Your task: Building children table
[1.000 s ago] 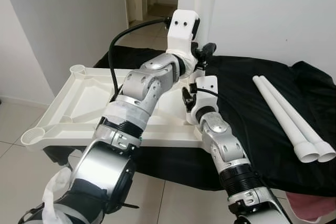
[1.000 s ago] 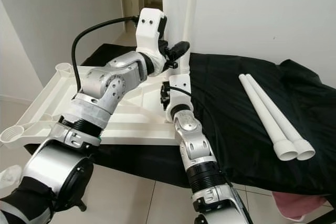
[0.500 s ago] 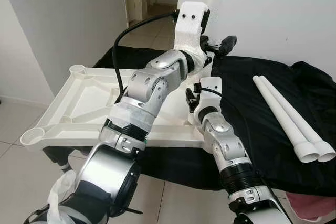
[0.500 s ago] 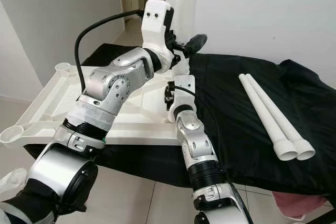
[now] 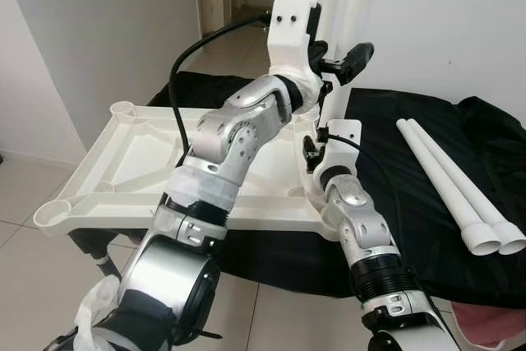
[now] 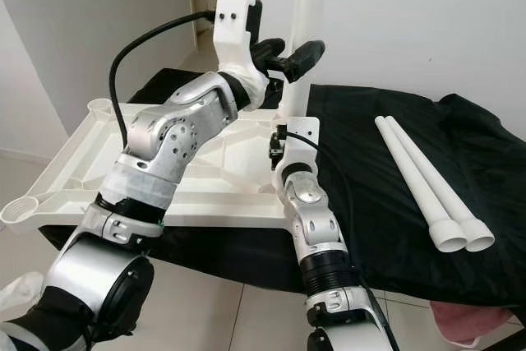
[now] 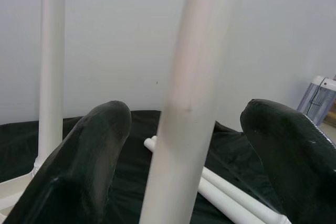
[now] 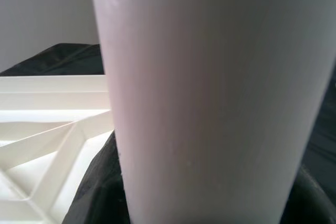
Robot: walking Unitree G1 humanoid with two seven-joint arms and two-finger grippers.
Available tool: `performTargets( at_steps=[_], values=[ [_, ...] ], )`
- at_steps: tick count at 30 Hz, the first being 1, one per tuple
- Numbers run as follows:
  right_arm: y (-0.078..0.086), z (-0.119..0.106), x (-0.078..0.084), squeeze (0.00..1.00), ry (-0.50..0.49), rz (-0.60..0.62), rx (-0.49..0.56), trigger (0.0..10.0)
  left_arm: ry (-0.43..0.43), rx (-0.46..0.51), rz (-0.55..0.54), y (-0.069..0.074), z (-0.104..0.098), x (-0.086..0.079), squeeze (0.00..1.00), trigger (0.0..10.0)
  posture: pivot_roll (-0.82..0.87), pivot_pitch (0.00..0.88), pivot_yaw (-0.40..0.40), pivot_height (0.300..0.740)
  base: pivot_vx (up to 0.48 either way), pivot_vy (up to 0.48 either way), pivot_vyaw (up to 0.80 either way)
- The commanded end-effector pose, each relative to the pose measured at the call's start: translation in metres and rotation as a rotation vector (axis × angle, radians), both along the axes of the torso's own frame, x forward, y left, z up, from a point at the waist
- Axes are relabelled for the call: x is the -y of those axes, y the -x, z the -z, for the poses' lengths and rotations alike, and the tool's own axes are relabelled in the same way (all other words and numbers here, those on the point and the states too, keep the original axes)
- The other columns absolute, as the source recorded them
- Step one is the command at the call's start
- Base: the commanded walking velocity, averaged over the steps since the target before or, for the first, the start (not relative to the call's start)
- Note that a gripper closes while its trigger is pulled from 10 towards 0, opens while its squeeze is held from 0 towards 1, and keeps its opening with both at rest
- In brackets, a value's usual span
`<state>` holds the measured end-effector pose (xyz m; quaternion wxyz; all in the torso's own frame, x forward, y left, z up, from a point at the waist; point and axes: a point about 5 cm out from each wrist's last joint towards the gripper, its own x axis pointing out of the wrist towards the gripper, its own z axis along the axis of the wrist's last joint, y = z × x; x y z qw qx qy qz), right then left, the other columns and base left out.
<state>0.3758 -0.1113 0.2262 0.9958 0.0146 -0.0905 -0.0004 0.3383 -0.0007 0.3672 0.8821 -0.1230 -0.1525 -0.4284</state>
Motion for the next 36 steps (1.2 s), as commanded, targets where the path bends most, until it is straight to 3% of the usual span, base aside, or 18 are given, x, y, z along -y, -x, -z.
performTargets(
  at_steps=[1, 10, 12, 15, 22, 28, 30, 34, 36],
  values=[
    [0.002, 0.001, 0.006, 0.00, -0.009, 0.023, 0.022, 10.0, -0.004, 0.037, 0.065, 0.005, -0.001, -0.001, 0.00, 10.0, 0.00, 0.070, 0.022, 0.740, 0.000, 0.000, 0.00],
    [0.009, 0.008, 0.015, 0.00, -0.013, 0.047, 0.026, 10.0, -0.007, 0.013, -0.013, 0.002, 0.016, -0.011, 0.00, 10.0, -0.01, 0.066, 0.027, 0.740, 0.000, 0.000, 0.00],
    [0.013, 0.011, 0.018, 0.00, -0.013, 0.055, 0.037, 10.0, -0.028, -0.022, -0.104, -0.006, 0.033, -0.025, 0.00, 10.0, 0.00, 0.065, 0.027, 0.740, 0.000, 0.000, 0.00],
    [0.016, 0.012, 0.019, 0.00, -0.010, 0.056, 0.049, 10.0, -0.034, -0.045, -0.131, -0.008, 0.043, -0.032, 0.00, 10.0, 0.00, 0.065, 0.027, 0.740, 0.000, 0.000, 0.00],
    [0.027, 0.022, 0.024, 0.00, 0.027, 0.046, 0.077, 10.0, -0.063, -0.053, -0.164, -0.001, 0.063, -0.037, 0.00, 10.0, 0.00, 0.066, 0.021, 0.740, 0.000, 0.000, 0.00],
    [0.038, 0.028, 0.025, 0.00, 0.053, 0.022, 0.117, 10.0, -0.085, -0.004, -0.180, 0.008, 0.079, -0.037, 0.00, 10.0, 0.00, 0.063, 0.023, 0.740, 0.000, 0.000, 0.00],
    [0.047, 0.040, 0.027, 0.00, 0.037, -0.003, 0.130, 10.0, -0.113, -0.038, -0.160, 0.016, 0.100, -0.035, 0.00, 10.0, -0.01, 0.065, 0.026, 0.740, 0.000, 0.000, 0.00],
    [0.053, 0.050, 0.029, 0.00, 0.018, -0.019, 0.124, 10.0, -0.148, -0.049, -0.148, 0.023, 0.115, -0.034, 0.00, 10.0, -0.01, 0.066, 0.026, 0.740, 0.000, 0.000, 0.00],
    [0.056, 0.061, 0.030, 0.00, 0.020, -0.040, 0.106, 10.0, -0.170, -0.114, -0.123, 0.026, 0.127, -0.034, 0.00, 10.0, 0.00, 0.068, 0.026, 0.740, 0.000, 0.000, 0.00]
  ],
)
